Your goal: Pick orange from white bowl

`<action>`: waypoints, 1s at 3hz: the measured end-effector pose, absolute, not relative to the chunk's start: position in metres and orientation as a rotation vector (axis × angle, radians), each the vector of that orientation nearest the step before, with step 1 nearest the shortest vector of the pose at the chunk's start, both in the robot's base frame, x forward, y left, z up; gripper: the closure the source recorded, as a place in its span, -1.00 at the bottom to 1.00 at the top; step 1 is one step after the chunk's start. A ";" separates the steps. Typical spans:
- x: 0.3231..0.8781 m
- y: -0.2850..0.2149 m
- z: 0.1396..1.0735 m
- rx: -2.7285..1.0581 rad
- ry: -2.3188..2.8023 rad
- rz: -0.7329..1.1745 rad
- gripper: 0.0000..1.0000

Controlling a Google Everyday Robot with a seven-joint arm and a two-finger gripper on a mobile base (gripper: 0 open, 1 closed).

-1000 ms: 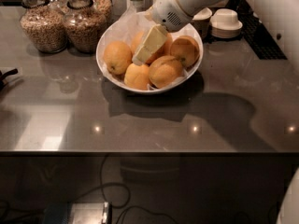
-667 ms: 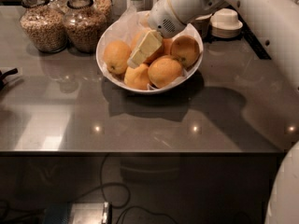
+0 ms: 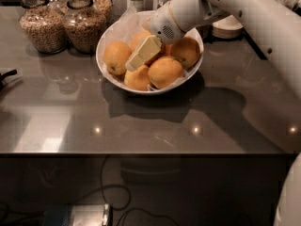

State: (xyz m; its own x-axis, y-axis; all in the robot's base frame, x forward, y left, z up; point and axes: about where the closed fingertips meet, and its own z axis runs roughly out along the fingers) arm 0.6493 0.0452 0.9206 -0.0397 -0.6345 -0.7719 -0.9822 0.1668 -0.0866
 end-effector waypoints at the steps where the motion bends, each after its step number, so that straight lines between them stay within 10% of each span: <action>1: 0.650 0.043 0.920 -1.533 1.758 0.630 -1.00; 3: 0.650 0.027 0.913 -1.470 1.816 0.534 -0.19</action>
Offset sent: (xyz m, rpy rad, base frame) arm 0.0055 -0.0394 -0.0483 -0.0735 -0.0518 -0.2341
